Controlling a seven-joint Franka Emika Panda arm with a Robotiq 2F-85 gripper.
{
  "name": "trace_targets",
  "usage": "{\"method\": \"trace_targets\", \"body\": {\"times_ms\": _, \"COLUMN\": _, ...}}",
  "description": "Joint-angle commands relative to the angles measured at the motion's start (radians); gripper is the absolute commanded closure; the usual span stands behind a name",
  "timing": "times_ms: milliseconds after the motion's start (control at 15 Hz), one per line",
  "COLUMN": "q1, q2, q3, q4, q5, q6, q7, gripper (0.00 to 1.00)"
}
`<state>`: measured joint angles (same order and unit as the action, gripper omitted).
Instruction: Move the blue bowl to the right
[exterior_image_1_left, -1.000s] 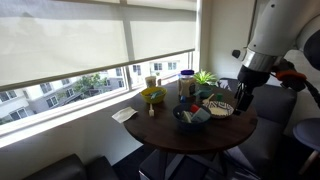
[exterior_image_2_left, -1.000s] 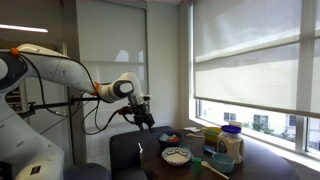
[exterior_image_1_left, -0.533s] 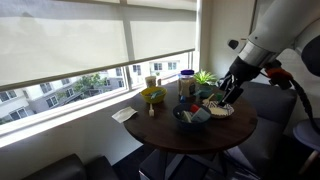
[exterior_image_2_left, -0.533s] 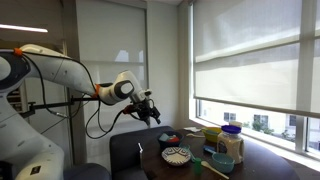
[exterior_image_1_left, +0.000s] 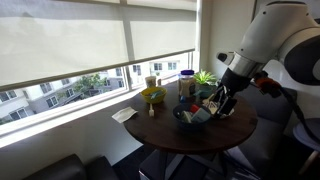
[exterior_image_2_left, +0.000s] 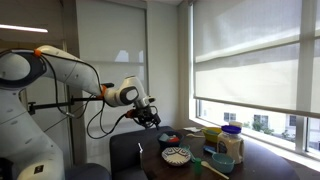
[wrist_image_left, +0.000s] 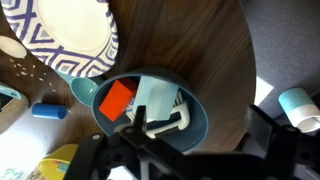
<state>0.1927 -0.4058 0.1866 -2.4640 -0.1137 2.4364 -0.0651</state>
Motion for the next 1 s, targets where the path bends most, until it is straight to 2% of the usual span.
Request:
{"method": "trace_targets", "body": {"times_ms": 0, "q1": 0.023, "q2": 0.049, "q3": -0.014, "q4": 0.04, "q5": 0.024, "q6": -0.02, "q7": -0.063, "gripper": 0.0}}
{"method": "trace_targets", "body": {"times_ms": 133, "q1": 0.027, "q2": 0.083, "q3": -0.012, "q4": 0.058, "q5": 0.023, "q6": 0.004, "q7": -0.085, "gripper": 0.0}}
{"method": "trace_targets", "body": {"times_ms": 400, "q1": -0.014, "q2": 0.173, "q3": 0.033, "q4": 0.125, "q5": -0.089, "q6": -0.002, "q7": -0.021, "gripper": 0.01}}
{"method": "trace_targets", "body": {"times_ms": 667, "q1": -0.007, "q2": 0.247, "q3": 0.044, "q4": 0.191, "q5": -0.133, "q6": -0.017, "q7": 0.006, "gripper": 0.29}}
{"method": "trace_targets", "body": {"times_ms": 867, "q1": 0.004, "q2": 0.293, "q3": 0.051, "q4": 0.237, "q5": -0.133, "q6": -0.045, "q7": 0.013, "gripper": 0.37}}
{"method": "trace_targets", "body": {"times_ms": 933, "q1": 0.006, "q2": 0.307, "q3": 0.052, "q4": 0.25, "q5": -0.13, "q6": -0.056, "q7": 0.017, "gripper": 0.5}}
